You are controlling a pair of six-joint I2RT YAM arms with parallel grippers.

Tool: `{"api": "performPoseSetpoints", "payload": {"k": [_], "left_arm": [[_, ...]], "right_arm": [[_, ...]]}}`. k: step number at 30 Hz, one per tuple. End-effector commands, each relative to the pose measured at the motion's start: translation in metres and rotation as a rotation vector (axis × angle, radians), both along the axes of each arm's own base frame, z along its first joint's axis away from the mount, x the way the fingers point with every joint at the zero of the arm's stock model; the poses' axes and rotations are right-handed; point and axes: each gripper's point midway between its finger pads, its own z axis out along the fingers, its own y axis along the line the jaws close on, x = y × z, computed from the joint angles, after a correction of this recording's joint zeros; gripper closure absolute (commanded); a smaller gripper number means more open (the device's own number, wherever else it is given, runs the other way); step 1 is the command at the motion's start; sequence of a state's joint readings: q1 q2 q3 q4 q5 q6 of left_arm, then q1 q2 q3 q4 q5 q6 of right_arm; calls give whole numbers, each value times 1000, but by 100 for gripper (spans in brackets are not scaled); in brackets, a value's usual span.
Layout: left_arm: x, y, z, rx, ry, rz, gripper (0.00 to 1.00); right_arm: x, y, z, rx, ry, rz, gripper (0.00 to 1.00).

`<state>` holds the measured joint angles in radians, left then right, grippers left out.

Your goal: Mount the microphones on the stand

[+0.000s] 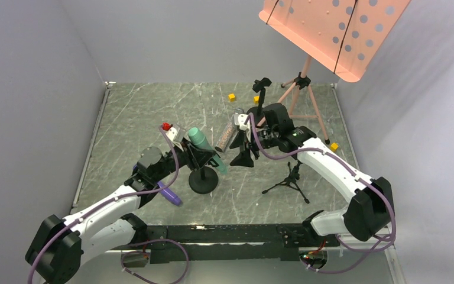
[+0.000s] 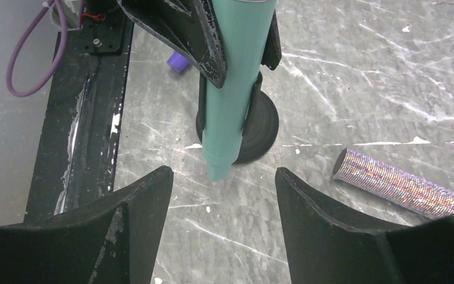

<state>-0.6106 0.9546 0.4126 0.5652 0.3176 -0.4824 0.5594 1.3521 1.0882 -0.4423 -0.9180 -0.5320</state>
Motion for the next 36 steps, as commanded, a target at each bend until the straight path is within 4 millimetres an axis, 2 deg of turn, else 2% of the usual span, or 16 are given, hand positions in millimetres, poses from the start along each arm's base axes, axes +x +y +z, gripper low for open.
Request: {"api": "performPoseSetpoints", "payload": {"k": [1,8,11,12,15,17,19,23,28,33,36], "left_arm": [[-19,18,-111,257,268,-8,100],[-21,23,-119,267,299,21,100],[-21,21,-116,255,308,12,94],[-20,20,-112,249,312,16,85],[-14,18,-95,215,314,39,46],[-10,17,-78,189,301,56,28],[-6,17,-60,170,277,70,17],[-4,18,-30,155,217,73,4],[-11,32,-10,171,115,91,1],[-27,48,1,217,-16,88,1],[-34,58,-10,294,-82,76,1]], "right_arm": [[-9,-1,1,47,-8,43,30],[-14,-2,-5,66,5,64,30],[-16,-5,-4,81,5,68,30],[-17,-7,-4,88,3,67,30],[-21,-11,-3,126,11,73,26],[-25,-14,-3,145,2,78,24],[-26,-17,-3,158,-6,74,22],[-25,-23,-1,172,-10,71,21],[-24,-28,-1,171,-34,66,21],[-27,-34,-3,177,-61,90,20],[-32,-36,-6,186,-88,114,16]]}}
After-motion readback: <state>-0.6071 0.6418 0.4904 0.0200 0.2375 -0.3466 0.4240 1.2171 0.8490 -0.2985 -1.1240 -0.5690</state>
